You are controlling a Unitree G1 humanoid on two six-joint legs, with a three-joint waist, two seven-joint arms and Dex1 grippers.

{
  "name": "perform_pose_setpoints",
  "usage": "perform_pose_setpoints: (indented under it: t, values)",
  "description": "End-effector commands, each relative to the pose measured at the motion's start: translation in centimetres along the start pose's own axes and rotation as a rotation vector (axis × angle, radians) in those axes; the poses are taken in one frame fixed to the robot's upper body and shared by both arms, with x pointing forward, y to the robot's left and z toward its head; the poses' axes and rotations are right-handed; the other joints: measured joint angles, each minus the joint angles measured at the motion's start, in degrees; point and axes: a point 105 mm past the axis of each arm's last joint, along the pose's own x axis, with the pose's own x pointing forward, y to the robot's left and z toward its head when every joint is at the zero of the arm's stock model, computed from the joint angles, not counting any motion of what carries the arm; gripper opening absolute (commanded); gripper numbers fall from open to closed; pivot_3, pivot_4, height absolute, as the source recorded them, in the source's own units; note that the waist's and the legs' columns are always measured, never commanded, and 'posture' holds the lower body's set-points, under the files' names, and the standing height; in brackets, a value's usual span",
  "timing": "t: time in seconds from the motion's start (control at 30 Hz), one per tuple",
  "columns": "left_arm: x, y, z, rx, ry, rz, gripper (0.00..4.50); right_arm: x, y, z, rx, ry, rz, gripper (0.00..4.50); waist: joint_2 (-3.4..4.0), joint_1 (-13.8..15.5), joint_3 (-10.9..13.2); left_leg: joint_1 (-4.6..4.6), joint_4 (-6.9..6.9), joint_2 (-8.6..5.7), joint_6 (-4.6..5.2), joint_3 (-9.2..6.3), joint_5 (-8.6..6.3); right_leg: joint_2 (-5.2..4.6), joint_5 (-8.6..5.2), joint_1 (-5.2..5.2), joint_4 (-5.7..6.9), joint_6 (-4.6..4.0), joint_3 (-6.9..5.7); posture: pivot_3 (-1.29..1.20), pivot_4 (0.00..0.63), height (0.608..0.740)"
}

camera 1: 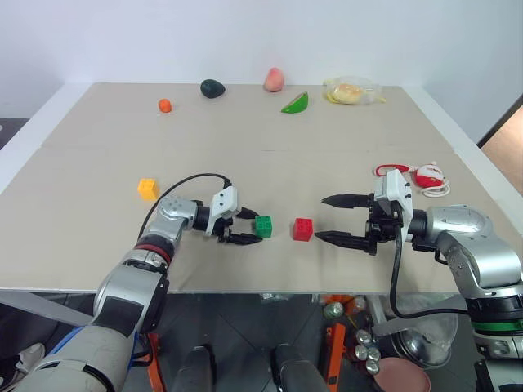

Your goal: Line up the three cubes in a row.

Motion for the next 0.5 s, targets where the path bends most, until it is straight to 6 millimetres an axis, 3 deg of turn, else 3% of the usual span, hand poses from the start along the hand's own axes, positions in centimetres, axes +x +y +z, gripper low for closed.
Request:
perform_pose_setpoints:
  t: [0.03,0.2,0.37,0.5]
  values:
    - [-0.1,0.1,0.0,0.035,0.028,-0.006,4.36,-0.3,0.1,1.3,-0.038,-0.03,0.0,4.18,0.0,0.0,0.0,0.0,0.0,0.0,0.0,0.0,0.0,0.0,0.0,0.0,0.0,0.0,0.0,0.0,0.15,0.74]
    - [-1.1,-0.5,-0.3,0.058,0.024,-0.046,4.36,-0.3,0.0,1.5,-0.04,-0.034,0.003,4.18,0.0,-0.02,0.0,0.0,-0.02,0.0,0.01,0.0,-0.01,0.01,-0.01,0.0,0.0,0.02,0.0,0.0,0.15,0.74]
    - [-3.9,-1.9,-0.3,0.053,0.003,-0.151,4.36,-0.3,-0.3,1.8,-0.046,-0.038,0.006,4.18,0.01,-0.35,0.0,0.02,-0.03,0.03,0.01,0.0,-0.01,0.01,-0.02,-0.02,0.04,-0.03,0.0,0.0,0.15,0.74]
    - [-6.4,-2.2,-0.6,0.058,0.024,-0.105,4.36,-0.2,-0.6,2.0,-0.054,-0.038,0.012,4.18,0.01,-0.48,0.0,0.04,-0.02,0.05,0.01,0.0,-0.01,0.02,-0.04,-0.02,0.13,-0.05,-0.01,0.0,0.15,0.74]
